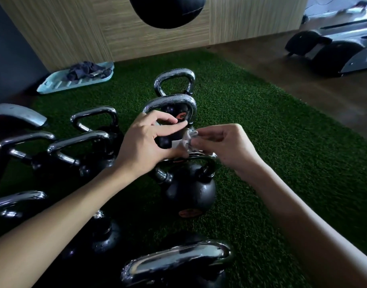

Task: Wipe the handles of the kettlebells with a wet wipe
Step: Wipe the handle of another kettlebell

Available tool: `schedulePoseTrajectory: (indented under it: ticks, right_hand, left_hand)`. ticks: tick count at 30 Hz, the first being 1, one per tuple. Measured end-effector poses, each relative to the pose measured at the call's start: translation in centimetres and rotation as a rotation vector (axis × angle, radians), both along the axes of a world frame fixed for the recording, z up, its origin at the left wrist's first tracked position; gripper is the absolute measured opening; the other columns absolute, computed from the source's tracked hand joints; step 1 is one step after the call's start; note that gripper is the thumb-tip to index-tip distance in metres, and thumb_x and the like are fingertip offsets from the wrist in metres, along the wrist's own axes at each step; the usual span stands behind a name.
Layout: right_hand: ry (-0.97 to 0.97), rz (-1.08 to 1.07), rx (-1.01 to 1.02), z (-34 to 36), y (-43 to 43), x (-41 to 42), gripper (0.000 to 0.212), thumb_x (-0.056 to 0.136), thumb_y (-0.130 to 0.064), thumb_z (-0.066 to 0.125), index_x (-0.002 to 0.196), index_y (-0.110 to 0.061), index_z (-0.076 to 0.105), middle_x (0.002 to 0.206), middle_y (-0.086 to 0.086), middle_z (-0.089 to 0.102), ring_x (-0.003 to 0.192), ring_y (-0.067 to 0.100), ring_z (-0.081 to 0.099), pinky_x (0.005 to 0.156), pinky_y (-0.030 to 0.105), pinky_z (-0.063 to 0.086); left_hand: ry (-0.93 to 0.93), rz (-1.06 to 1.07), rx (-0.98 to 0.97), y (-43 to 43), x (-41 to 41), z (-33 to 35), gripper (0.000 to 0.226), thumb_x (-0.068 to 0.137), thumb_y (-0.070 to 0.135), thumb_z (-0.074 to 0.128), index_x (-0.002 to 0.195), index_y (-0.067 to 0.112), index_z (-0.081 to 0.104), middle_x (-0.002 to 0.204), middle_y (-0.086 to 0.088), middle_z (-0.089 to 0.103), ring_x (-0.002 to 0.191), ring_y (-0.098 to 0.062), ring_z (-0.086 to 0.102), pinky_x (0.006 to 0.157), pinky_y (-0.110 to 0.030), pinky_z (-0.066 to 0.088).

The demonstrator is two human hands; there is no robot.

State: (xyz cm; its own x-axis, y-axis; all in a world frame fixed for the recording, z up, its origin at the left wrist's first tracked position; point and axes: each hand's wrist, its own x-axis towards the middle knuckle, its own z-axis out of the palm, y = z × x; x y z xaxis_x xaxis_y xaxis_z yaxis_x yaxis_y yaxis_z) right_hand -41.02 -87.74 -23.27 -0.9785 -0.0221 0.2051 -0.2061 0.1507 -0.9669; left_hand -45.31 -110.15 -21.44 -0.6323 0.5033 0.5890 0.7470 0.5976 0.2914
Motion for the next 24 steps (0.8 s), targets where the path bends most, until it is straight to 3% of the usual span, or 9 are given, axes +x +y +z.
schedulePoseTrajectory:
  ticks: [4,7,10,12,14,17,19,21,24]
  right_hand:
    - [0.038,-0.196,-0.083,-0.7,3.6,1.6,0.027,0.077,-0.019,0.087,0.103,-0.019,0.08,0.094,-0.005,0.08,0.088,0.014,0.076,0.083,0.031,0.06]
    - [0.049,-0.359,-0.131,-1.9,5.2,2.3,0.028,0.078,-0.021,0.087,0.105,-0.017,0.079,0.096,-0.005,0.08,0.093,0.014,0.076,0.088,0.033,0.059]
    - [0.064,-0.459,-0.109,-3.2,5.5,2.7,0.023,0.08,-0.021,0.086,0.102,-0.019,0.08,0.093,-0.007,0.08,0.091,0.012,0.076,0.089,0.037,0.06]
    - [0.089,-0.482,-0.08,-3.8,5.1,3.1,0.018,0.081,-0.021,0.085,0.098,-0.025,0.08,0.091,-0.012,0.079,0.09,0.007,0.075,0.087,0.031,0.06]
    - [0.124,-0.501,-0.053,-4.1,4.5,3.5,0.018,0.082,-0.02,0.084,0.093,-0.033,0.077,0.086,-0.02,0.077,0.085,-0.001,0.074,0.082,0.019,0.057]
    - [0.152,-0.569,0.031,-5.3,3.6,3.4,0.013,0.082,-0.029,0.084,0.092,-0.035,0.078,0.087,-0.025,0.076,0.085,-0.001,0.071,0.087,0.027,0.052]
    - [0.166,-0.627,0.125,-6.6,2.6,2.9,0.018,0.08,-0.037,0.084,0.097,-0.033,0.08,0.088,-0.025,0.075,0.084,0.001,0.062,0.079,0.027,0.046]
    - [0.22,-0.685,0.177,-7.9,1.4,2.2,0.021,0.081,-0.036,0.085,0.1,-0.029,0.08,0.088,-0.024,0.074,0.081,0.0,0.053,0.072,0.022,0.042]
    - [0.336,-0.766,0.244,-9.0,0.3,0.9,0.016,0.084,-0.029,0.084,0.098,-0.022,0.079,0.093,-0.018,0.075,0.082,-0.001,0.056,0.078,0.034,0.048]
  left_hand:
    - [-0.143,-0.225,-0.423,0.3,-1.8,2.1,0.059,0.079,0.07,0.069,0.132,0.045,0.065,0.127,0.019,0.065,0.102,-0.006,0.056,0.088,-0.032,0.049]
    - [-0.136,-0.293,-0.766,2.7,-3.6,3.9,0.049,0.082,0.077,0.058,0.129,0.06,0.059,0.132,0.026,0.062,0.096,0.003,0.047,0.091,-0.028,0.04]
    - [-0.085,-0.328,-0.934,5.2,-5.4,4.3,0.041,0.082,0.076,0.058,0.123,0.074,0.051,0.103,0.02,0.071,0.078,0.004,0.046,0.081,-0.028,0.039]
    - [-0.132,-0.333,-0.952,6.0,-6.0,4.5,0.04,0.079,0.077,0.058,0.117,0.08,0.045,0.073,0.015,0.06,0.068,0.005,0.047,0.074,-0.026,0.041]
    - [-0.185,-0.324,-0.917,6.2,-6.5,4.6,0.038,0.075,0.078,0.061,0.107,0.086,0.04,0.064,0.017,0.054,0.063,0.006,0.05,0.064,-0.014,0.035]
    - [-0.221,-0.287,-0.846,6.2,-7.2,4.2,0.042,0.076,0.075,0.068,0.107,0.085,0.044,0.059,0.024,0.052,0.062,0.011,0.051,0.059,-0.008,0.027]
    - [-0.267,-0.266,-0.834,6.3,-7.8,3.9,0.044,0.076,0.074,0.069,0.112,0.083,0.047,0.062,0.031,0.056,0.067,0.019,0.052,0.061,-0.009,0.028]
    - [-0.335,-0.25,-0.833,6.6,-8.4,3.8,0.043,0.077,0.072,0.07,0.115,0.078,0.052,0.065,0.041,0.057,0.067,0.024,0.05,0.06,-0.01,0.029]
    - [-0.387,-0.225,-0.792,7.0,-9.3,3.8,0.04,0.08,0.066,0.073,0.116,0.071,0.058,0.067,0.042,0.059,0.065,0.025,0.049,0.058,-0.009,0.029]
